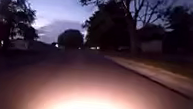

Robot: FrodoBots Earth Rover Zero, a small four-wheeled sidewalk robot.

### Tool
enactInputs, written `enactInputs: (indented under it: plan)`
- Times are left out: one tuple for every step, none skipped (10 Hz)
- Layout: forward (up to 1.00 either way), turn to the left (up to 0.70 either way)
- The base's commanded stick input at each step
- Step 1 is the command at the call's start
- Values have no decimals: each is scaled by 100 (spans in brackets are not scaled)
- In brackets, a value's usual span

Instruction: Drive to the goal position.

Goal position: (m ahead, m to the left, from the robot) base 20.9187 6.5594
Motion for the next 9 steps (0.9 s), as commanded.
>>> enactInputs:
  plan:
    - [70, 0]
    - [70, 0]
    - [70, 0]
    - [70, 0]
    - [70, 0]
    - [70, 0]
    - [70, 0]
    - [70, 0]
    - [70, 0]
